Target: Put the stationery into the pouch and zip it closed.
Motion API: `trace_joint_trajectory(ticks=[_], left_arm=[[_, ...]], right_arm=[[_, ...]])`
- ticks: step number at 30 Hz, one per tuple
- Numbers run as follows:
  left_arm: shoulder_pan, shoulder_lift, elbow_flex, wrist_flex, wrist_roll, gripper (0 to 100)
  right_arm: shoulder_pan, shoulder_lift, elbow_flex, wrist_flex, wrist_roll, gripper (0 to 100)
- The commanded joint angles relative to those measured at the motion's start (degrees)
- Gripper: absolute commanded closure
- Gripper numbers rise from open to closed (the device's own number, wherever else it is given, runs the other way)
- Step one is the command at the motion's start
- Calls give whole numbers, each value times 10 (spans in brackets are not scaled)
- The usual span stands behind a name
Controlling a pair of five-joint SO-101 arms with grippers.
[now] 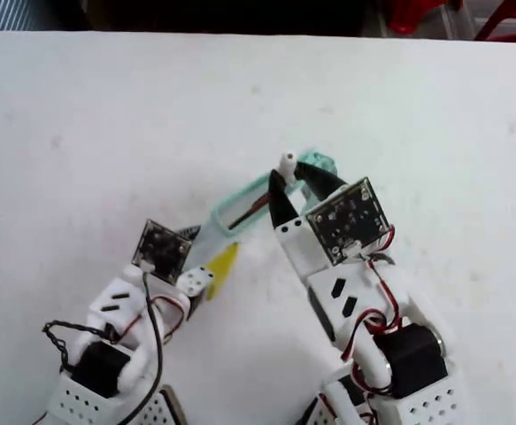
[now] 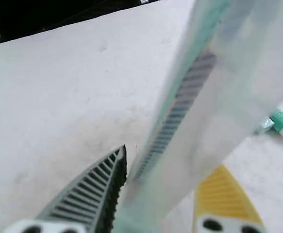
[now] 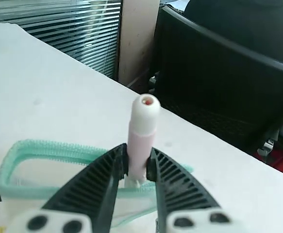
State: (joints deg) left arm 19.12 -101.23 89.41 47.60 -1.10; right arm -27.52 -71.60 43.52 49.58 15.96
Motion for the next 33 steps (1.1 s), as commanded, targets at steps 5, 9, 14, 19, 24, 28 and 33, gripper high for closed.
trace_joint_trajectory(ticks=[5,9,14,19,24,28,33], left_arm=[[-5,-3,-16,-13,6,770],[-4,-3,-16,-13,6,770],[-4,-3,-16,-13,6,770],[-4,-3,-16,-13,6,770],[-4,-3,-16,-13,6,770],[-3,-3,-16,-14,6,770],[-6,-3,-17,-10,6,770]], right_arm=[[6,-1,-1,-13,6,978],[6,-4,-1,-11,4,841],[5,-1,-1,-11,6,723],[5,-6,-1,-11,6,776],[-32,-3,-15,-11,6,786],[-129,3,-44,-6,22,786],[-149,70,-48,-7,72,786]])
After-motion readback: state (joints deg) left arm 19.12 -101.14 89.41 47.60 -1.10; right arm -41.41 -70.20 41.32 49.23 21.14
